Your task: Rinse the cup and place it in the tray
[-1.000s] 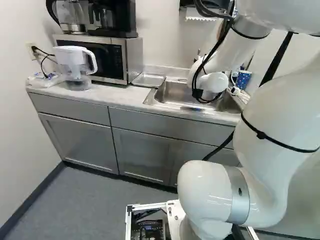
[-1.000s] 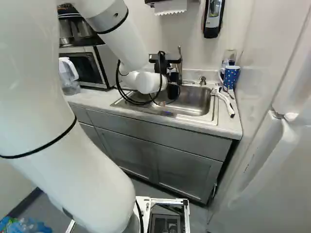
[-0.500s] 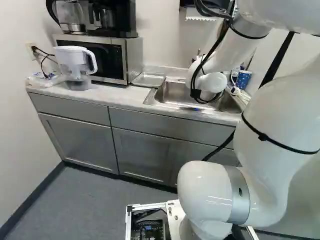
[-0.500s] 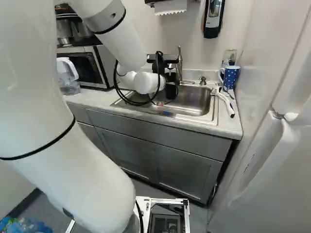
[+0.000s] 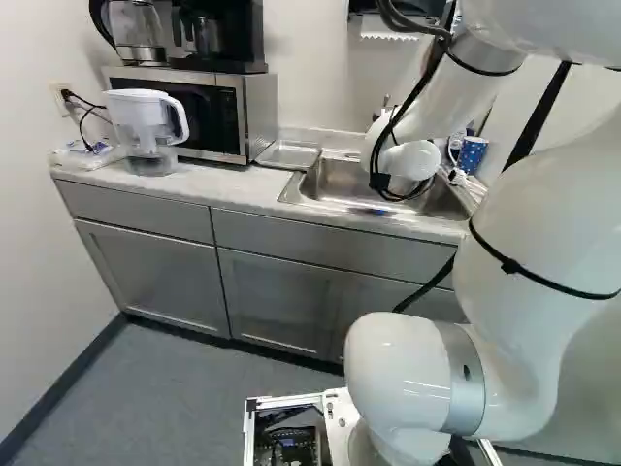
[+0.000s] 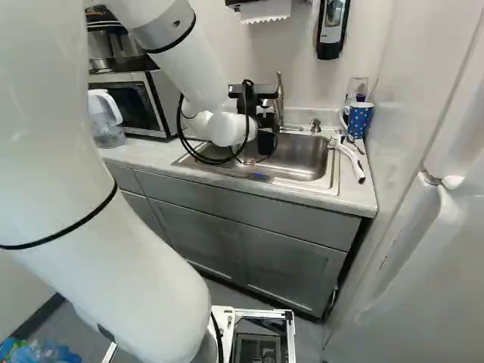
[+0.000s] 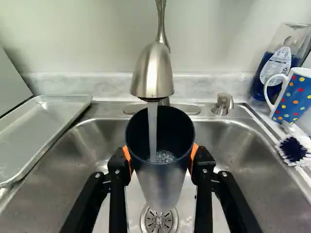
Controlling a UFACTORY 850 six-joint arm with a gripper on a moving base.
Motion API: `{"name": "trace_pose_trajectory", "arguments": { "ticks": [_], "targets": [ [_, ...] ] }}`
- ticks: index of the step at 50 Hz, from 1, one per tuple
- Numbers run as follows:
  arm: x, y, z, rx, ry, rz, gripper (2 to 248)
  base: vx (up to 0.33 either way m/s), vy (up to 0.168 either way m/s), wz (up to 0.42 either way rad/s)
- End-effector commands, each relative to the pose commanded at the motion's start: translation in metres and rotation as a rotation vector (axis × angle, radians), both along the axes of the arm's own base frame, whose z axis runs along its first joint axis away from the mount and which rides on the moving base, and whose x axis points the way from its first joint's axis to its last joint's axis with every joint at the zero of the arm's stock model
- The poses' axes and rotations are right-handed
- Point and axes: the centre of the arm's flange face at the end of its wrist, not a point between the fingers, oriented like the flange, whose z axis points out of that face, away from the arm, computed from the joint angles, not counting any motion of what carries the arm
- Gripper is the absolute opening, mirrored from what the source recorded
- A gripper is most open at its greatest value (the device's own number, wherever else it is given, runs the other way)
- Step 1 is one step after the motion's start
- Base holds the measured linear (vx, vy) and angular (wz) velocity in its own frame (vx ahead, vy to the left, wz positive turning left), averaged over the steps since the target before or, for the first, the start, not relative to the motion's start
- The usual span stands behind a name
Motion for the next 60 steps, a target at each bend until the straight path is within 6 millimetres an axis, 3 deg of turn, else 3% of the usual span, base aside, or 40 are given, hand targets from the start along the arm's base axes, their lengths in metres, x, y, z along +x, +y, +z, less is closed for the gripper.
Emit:
{"name": "trace_pose_trajectory", "arguments": {
  "ticks": [60],
  "targets": [
    [0.0000, 0.0000, 0.0000, 0.000, 0.000, 0.000, 125, 0.000, 0.000, 0.000]
  ]
}}
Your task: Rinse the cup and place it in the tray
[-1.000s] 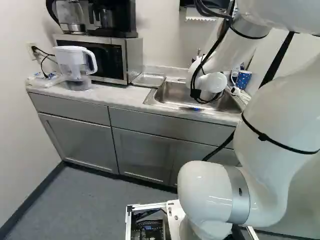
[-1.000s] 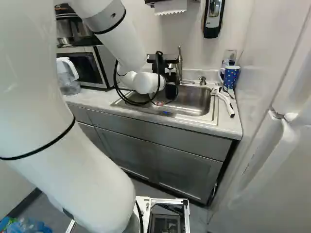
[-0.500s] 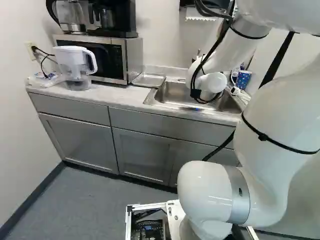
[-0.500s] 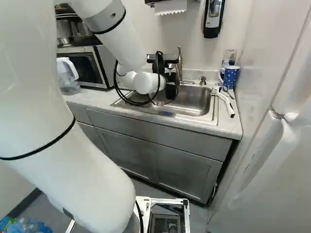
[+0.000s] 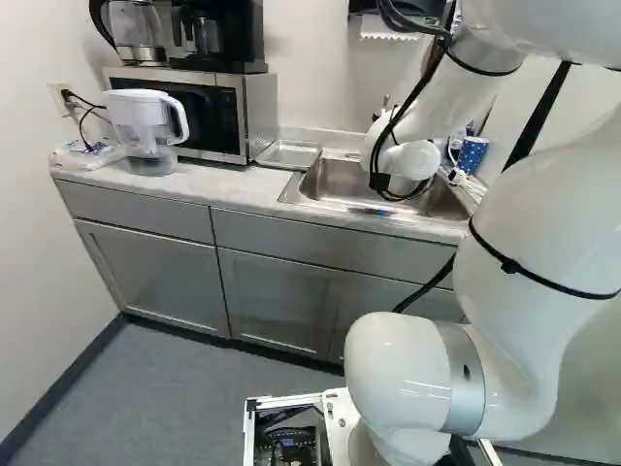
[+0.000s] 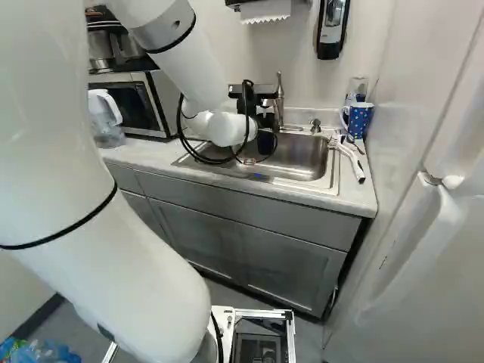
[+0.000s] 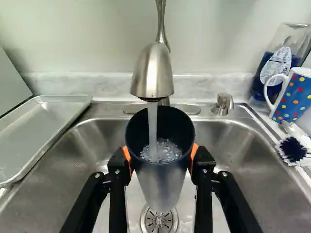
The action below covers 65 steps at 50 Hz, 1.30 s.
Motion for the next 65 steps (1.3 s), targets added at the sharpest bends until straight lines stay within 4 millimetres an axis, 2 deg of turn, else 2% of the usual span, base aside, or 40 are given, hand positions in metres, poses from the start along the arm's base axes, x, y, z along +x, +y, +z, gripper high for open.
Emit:
{"name": "trace_pose_trajectory", "arguments": {
  "ticks": [65],
  "targets": [
    [0.0000, 0.0000, 0.0000, 0.000, 0.000, 0.000, 125, 0.000, 0.000, 0.000]
  ]
}}
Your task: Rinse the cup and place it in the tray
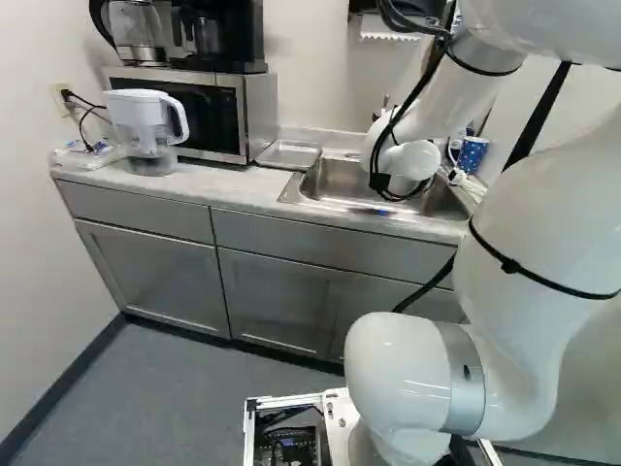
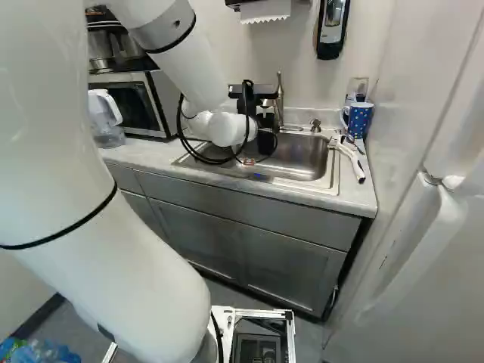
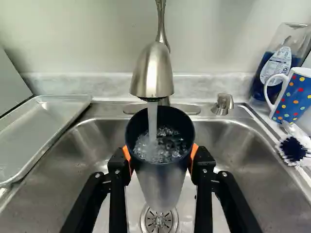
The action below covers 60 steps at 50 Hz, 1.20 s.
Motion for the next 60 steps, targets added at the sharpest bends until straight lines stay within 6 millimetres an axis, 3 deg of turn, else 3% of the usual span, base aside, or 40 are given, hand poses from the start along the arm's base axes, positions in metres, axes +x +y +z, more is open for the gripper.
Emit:
{"name": "trace_pose_trajectory", "arguments": {
  "ticks": [60],
  "targets": [
    [0.0011, 0.0043, 0.0000, 0.000, 0.000, 0.010, 125, 0.000, 0.000, 0.000]
  ]
}}
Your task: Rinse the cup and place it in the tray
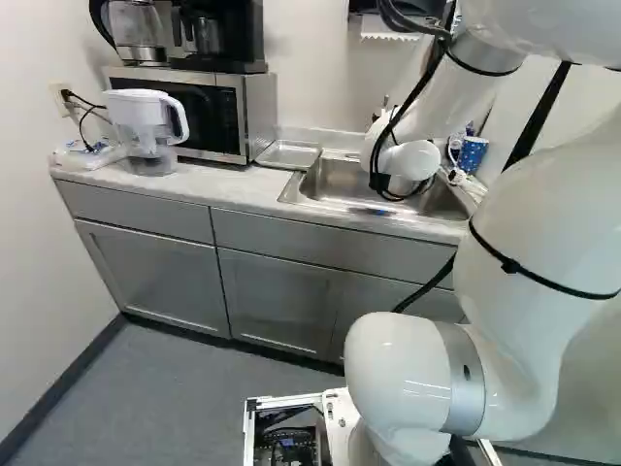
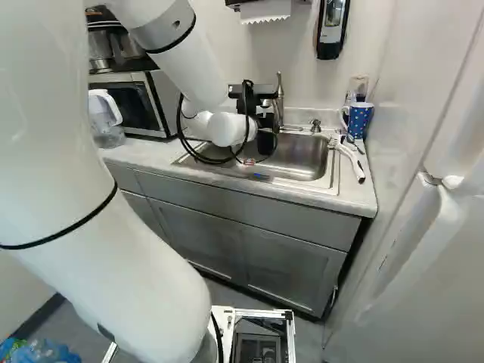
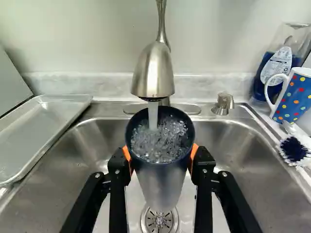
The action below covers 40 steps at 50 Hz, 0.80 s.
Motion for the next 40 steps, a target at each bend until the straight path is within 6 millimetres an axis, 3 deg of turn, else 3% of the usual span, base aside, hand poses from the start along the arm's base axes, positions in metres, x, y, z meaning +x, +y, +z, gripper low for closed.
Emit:
{"name": "trace_pose_trajectory", "arguments": {
  "ticks": [40],
  "targets": [
    [0.012, 0.056, 0.000, 0.000, 0.000, 0.125, 125, 0.000, 0.000, 0.000]
  ]
}}
